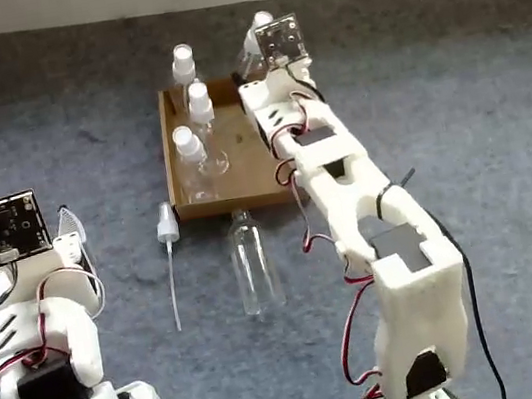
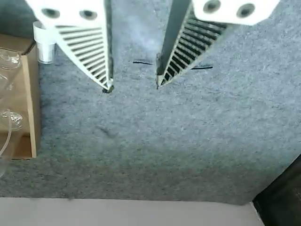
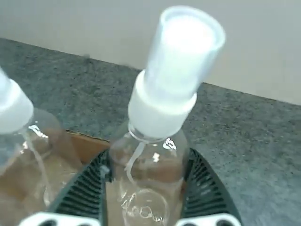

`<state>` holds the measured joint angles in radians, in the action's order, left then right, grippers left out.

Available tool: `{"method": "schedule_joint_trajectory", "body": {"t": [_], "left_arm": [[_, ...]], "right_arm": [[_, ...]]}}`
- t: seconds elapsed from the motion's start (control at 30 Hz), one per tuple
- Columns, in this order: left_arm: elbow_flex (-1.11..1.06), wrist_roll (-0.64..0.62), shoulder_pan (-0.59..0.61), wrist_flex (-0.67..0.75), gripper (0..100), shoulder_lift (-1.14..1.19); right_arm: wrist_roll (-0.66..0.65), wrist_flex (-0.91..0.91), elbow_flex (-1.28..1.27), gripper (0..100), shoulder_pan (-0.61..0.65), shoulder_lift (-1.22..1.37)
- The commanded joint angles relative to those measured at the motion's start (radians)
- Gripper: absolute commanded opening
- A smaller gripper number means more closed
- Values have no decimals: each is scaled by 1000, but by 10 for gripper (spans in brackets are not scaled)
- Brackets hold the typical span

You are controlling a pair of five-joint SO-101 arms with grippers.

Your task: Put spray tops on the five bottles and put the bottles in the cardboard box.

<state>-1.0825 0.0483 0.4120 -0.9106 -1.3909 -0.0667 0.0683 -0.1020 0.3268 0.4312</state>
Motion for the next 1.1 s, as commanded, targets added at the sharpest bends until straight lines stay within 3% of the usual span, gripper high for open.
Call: {"method": "schedule_joint_trajectory", "body": {"t": [0.0, 1.07], "left_arm": [[31, -2, 5, 28, 142, -7], [31, -2, -44, 21, 141, -5]], "right_arm": [[-12, 27, 84, 4, -12, -7], [-11, 122, 4, 4, 5, -1]]}}
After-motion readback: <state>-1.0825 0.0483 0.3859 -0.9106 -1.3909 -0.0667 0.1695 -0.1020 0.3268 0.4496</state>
